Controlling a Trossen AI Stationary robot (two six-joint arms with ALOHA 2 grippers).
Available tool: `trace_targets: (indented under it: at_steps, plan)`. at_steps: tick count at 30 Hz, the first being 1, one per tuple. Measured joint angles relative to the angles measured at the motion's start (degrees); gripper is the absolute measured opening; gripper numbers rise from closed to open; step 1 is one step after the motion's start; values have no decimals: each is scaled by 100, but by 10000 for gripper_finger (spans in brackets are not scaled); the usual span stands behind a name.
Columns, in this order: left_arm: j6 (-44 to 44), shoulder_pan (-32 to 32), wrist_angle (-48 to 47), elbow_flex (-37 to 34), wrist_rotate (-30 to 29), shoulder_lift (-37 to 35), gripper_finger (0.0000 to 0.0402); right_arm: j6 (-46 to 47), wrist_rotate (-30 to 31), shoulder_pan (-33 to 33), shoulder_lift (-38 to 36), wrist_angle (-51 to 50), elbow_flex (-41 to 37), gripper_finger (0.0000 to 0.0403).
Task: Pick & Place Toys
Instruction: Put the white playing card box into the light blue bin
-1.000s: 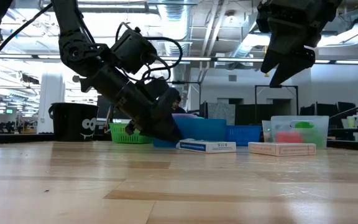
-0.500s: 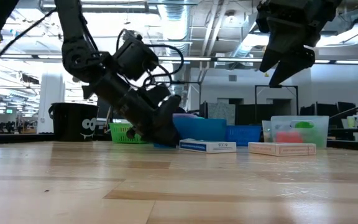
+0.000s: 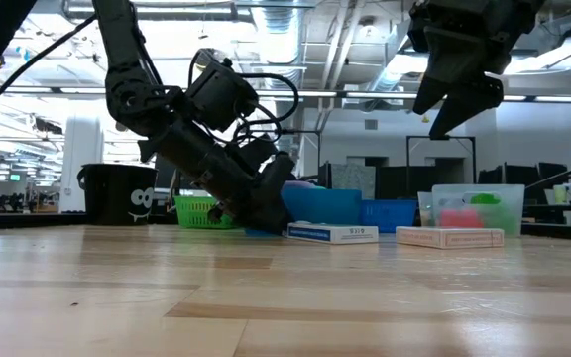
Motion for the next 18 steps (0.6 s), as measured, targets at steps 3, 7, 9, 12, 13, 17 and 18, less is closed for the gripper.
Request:
trace_targets:
  at_steps: [3,7,9,12,13,17,18]
  plan:
    - [0,-3,-15,0,-5,3,56,2,0,0,0,0,0,327]
    - [-47,-3,-19,0,91,7,8,1,0,-1,0,-1,0,327]
    - [-72,-3,-18,0,165,7,5,-2,0,0,0,-18,0,327]
    - [-89,-5,-18,0,282,-15,1,0,0,-1,0,-42,0,327]
    - [-91,-6,-36,-4,366,-43,1,-2,0,-2,0,-46,0,327]
    - [-54,-32,-128,-22,509,-371,0,-37,0,0,0,-102,0,327]
    - [-7,-34,-117,-20,503,-511,0,-46,0,-1,0,-115,0,327]
